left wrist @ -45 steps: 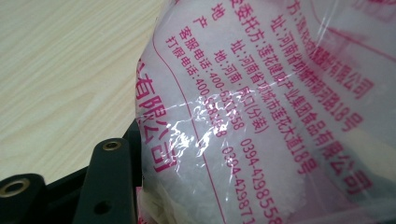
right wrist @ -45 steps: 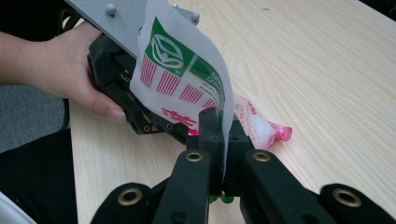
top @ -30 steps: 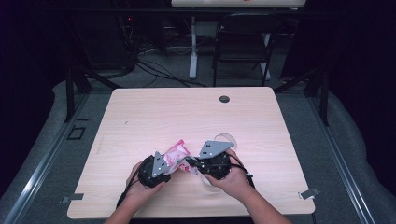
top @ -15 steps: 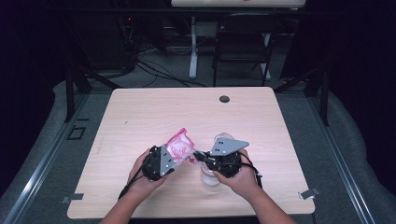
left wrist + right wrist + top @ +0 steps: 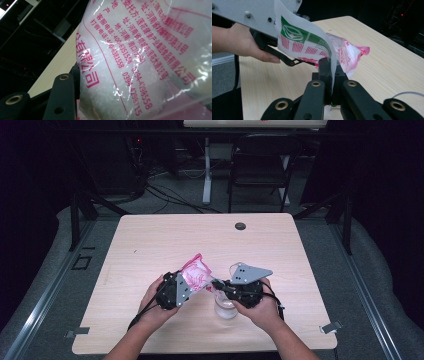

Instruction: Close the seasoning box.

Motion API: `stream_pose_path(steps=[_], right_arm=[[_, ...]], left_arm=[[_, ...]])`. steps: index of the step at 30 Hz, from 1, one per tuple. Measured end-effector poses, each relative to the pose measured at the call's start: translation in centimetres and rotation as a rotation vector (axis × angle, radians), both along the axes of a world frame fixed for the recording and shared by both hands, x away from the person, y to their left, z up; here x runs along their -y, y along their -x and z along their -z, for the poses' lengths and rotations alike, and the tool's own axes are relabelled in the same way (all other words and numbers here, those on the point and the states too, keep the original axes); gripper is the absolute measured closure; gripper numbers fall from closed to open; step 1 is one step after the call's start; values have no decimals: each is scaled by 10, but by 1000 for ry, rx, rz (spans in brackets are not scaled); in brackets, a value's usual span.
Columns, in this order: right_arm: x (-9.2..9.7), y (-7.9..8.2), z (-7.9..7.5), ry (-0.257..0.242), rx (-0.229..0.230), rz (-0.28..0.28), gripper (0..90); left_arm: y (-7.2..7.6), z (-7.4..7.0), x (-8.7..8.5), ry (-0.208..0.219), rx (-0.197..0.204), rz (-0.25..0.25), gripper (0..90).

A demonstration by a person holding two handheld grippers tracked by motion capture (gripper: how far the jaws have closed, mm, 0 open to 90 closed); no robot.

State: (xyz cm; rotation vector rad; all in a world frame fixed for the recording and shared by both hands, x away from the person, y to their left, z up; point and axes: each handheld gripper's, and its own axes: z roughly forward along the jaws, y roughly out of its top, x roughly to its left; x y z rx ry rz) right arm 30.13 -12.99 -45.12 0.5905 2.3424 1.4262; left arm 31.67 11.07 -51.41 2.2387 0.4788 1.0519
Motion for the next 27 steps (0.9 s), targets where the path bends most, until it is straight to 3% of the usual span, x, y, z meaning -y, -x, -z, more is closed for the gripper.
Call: stream_pose_path(steps=[7, 20, 27], right_arm=[[7, 1, 0, -8, 6, 13, 900], [25, 4, 13, -26, 1, 44, 899], [30, 6, 17, -19, 2, 54, 870]], left_arm=[[0, -3, 8, -20, 35, -4, 510], [1, -2, 26, -112, 114, -8, 519], [0, -2, 31, -136, 145, -3, 524]])
